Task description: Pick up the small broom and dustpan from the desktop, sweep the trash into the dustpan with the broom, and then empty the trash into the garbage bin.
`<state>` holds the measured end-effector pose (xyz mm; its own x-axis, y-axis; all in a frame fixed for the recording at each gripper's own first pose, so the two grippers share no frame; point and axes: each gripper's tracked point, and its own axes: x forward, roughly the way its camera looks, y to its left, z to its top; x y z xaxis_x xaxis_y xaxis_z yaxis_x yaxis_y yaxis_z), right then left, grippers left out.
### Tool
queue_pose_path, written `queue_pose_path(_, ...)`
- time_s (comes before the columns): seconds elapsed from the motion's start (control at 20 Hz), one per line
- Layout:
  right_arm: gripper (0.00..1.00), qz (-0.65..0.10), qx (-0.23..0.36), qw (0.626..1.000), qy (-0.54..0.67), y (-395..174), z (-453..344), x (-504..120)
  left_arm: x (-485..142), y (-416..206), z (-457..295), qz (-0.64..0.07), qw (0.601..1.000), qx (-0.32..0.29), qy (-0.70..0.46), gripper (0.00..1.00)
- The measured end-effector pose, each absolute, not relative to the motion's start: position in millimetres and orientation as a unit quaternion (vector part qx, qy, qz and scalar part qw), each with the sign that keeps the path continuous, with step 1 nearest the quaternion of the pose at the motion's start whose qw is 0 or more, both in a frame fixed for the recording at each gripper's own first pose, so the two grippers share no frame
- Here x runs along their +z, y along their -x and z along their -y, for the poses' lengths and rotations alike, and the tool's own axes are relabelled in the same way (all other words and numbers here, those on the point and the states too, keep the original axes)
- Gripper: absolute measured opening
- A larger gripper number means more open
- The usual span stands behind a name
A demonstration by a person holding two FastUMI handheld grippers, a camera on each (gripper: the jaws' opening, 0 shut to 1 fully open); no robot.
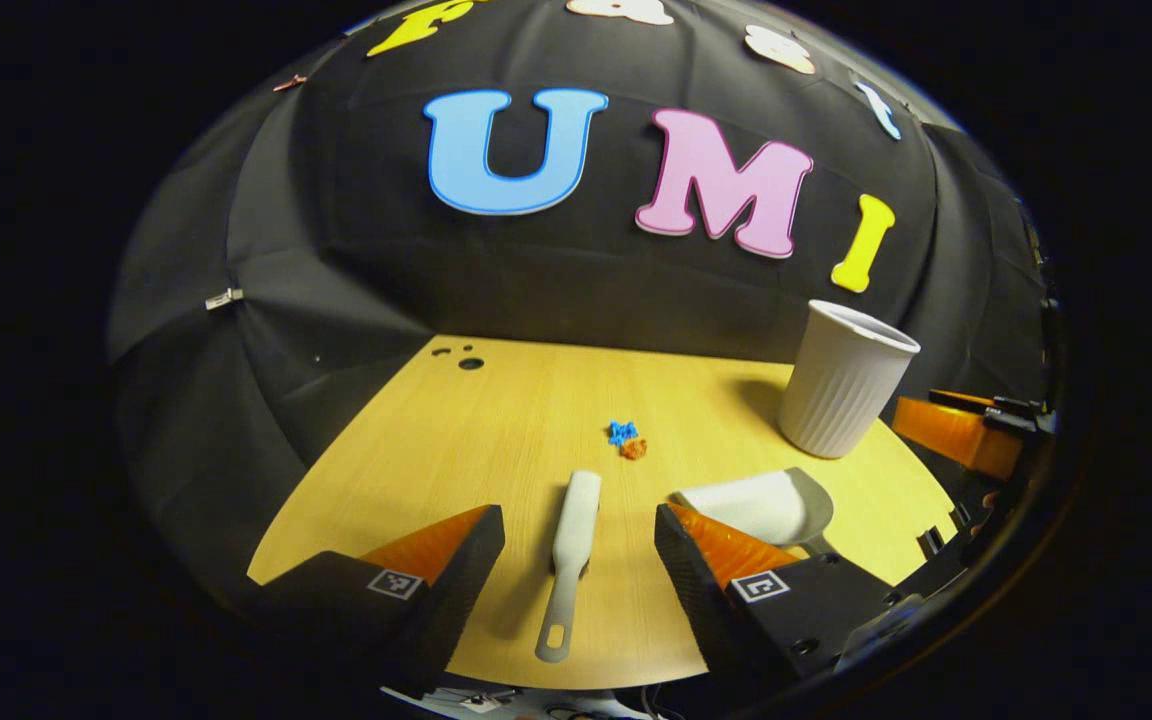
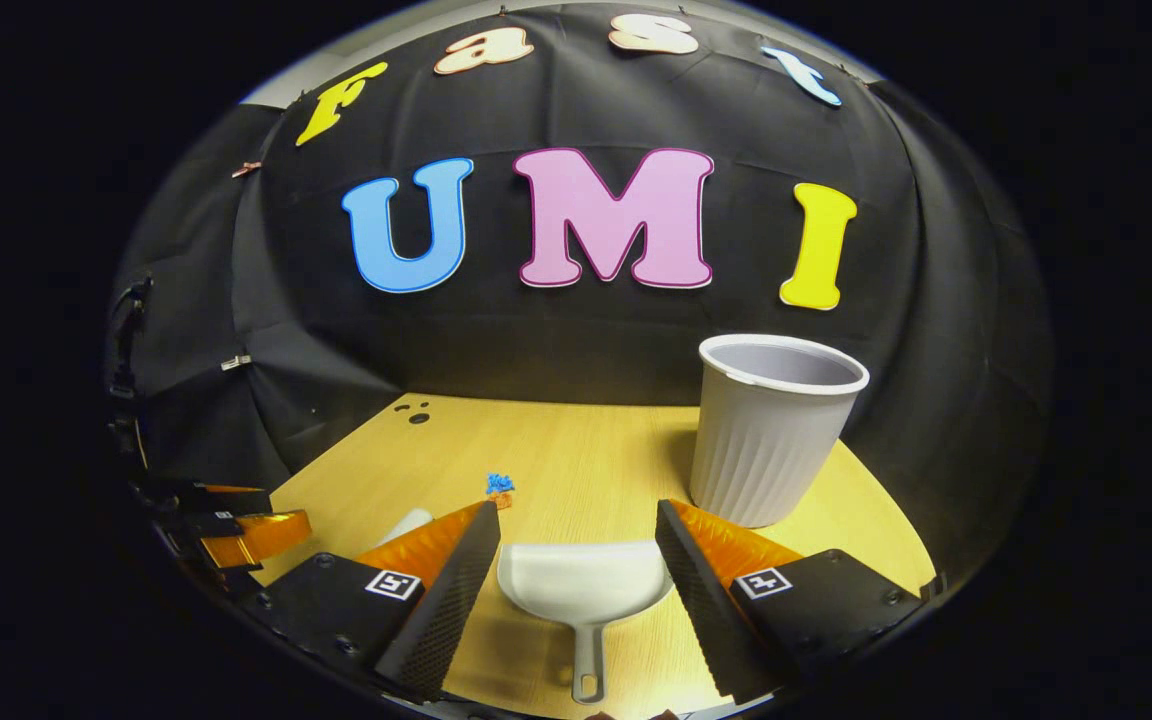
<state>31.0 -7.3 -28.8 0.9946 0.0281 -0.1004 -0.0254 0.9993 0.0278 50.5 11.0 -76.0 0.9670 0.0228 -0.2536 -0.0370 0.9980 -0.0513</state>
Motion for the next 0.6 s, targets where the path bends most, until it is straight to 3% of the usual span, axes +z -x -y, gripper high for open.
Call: queue_pose_path(0.6, 0.98, -0.099, 0.012, 0.994, -0.035, -56, 25, -68, -185, -100, -22, -0.324, 0.946, 0.018, -0.026, 0.96)
